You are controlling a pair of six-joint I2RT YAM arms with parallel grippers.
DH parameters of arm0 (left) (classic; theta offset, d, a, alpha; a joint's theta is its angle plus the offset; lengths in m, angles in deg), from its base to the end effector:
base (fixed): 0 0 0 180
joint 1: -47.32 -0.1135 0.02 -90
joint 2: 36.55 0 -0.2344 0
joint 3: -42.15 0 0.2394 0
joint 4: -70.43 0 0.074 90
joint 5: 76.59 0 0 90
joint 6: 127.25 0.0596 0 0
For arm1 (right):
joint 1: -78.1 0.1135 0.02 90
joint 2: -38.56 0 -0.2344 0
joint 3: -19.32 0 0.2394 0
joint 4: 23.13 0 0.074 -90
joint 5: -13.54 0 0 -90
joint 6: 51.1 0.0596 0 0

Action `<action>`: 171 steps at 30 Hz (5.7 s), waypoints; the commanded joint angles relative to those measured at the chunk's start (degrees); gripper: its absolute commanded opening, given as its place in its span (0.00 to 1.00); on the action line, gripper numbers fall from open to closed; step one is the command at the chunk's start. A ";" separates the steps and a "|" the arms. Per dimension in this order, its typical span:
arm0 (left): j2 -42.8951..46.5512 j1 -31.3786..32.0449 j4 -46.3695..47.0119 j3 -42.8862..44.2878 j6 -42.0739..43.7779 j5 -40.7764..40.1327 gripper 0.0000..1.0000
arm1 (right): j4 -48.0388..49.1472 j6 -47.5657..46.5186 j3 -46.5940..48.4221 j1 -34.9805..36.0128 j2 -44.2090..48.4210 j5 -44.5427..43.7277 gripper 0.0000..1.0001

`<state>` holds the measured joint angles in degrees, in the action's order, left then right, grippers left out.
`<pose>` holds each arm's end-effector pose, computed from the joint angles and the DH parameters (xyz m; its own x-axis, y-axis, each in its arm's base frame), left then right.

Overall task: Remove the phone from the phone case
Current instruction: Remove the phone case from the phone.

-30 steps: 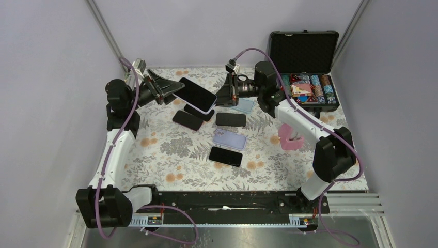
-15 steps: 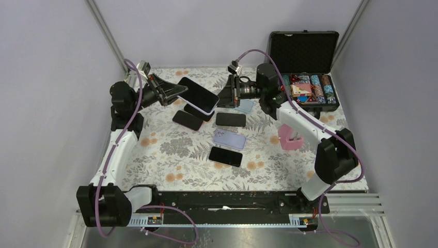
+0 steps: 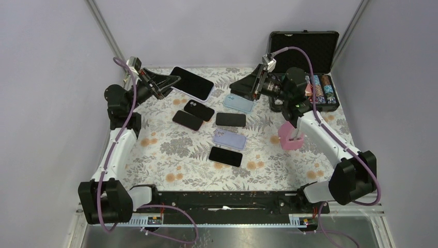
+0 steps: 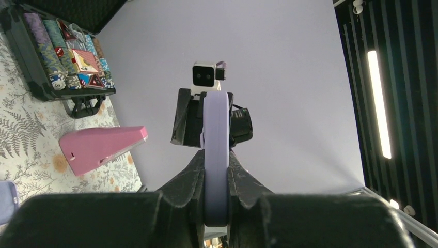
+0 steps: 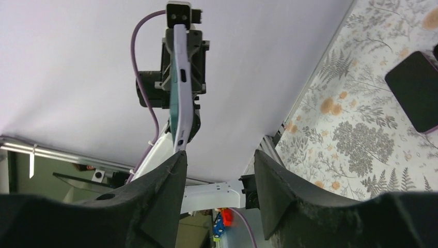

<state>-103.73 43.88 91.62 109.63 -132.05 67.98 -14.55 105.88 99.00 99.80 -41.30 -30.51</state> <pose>0.2719 -0.0323 0.3706 -0.7501 -0.6238 -0.2196 0.3040 -0.0303 -0.9522 0.2929 0.1627 0.3604 -0.7916 0.3737 -0.4835 -0.4838 0.1001 0.8694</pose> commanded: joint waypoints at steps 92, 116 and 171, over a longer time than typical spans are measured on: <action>7.11 19.60 -9.84 -7.43 -25.29 -12.77 0.00 | 36.95 -1.89 16.28 19.63 -12.63 -5.99 0.40; 6.40 19.38 0.66 -9.61 -30.59 -15.31 0.00 | 39.53 2.25 11.54 17.75 -12.82 -8.40 0.00; 3.22 14.94 -23.99 -11.69 -3.53 -7.82 0.00 | 34.25 -3.43 9.66 16.01 -2.62 -9.95 0.22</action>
<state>-98.64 53.15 77.43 99.27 -144.05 52.79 -0.98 103.85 99.44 114.59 -45.32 -41.74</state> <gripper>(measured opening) 0.141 0.357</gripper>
